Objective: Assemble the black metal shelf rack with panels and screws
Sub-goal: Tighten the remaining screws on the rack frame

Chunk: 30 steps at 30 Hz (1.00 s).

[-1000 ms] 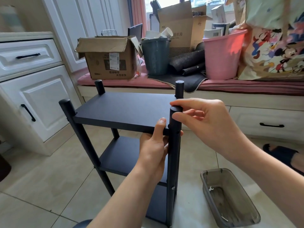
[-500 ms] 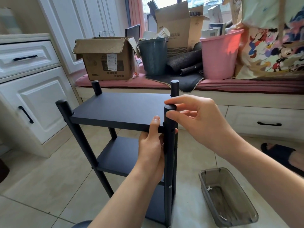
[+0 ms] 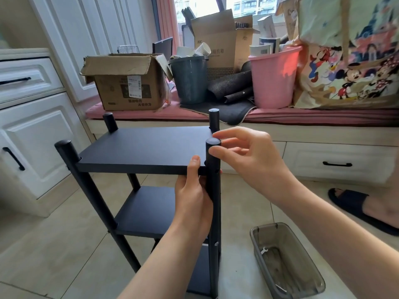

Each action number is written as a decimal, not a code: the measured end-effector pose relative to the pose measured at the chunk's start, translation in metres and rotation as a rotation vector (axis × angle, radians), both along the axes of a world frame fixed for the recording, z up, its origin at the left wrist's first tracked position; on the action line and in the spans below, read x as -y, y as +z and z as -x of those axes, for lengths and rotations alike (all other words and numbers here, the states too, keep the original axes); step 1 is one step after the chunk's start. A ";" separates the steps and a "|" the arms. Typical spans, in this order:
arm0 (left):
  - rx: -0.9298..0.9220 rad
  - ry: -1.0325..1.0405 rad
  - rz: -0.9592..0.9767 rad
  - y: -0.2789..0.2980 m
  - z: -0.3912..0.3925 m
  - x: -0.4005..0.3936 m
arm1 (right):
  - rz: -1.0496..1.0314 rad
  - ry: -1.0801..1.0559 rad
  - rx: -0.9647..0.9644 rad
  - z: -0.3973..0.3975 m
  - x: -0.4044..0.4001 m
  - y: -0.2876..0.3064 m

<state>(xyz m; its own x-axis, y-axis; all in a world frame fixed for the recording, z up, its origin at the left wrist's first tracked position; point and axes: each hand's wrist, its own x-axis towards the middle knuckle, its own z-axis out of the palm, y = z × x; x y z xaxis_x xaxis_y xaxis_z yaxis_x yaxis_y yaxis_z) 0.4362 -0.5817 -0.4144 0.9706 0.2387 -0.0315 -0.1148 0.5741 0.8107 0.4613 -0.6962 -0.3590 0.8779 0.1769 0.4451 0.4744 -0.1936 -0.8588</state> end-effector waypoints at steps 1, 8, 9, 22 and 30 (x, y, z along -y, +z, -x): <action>0.000 0.015 0.003 0.000 -0.002 0.002 | 0.003 -0.010 -0.008 -0.001 0.003 0.000; 0.006 0.070 0.009 0.001 -0.010 0.010 | 0.027 -0.018 -0.045 -0.011 0.028 -0.006; 0.009 0.074 0.003 0.001 -0.010 0.010 | 0.045 -0.017 -0.054 -0.014 0.035 -0.010; 0.047 0.059 -0.006 0.000 -0.017 0.018 | 0.585 -0.068 -0.593 -0.064 0.140 -0.190; 0.070 0.027 -0.024 -0.008 -0.021 0.015 | 0.937 -0.016 -0.830 -0.088 0.150 -0.333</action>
<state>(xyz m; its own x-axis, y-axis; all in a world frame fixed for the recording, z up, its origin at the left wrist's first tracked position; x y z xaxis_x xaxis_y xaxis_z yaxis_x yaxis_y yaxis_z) 0.4568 -0.5970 -0.4223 0.9634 0.2649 0.0417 -0.1867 0.5508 0.8135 0.5491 -0.8464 -0.6919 0.8382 0.1126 -0.5337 -0.1517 -0.8917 -0.4264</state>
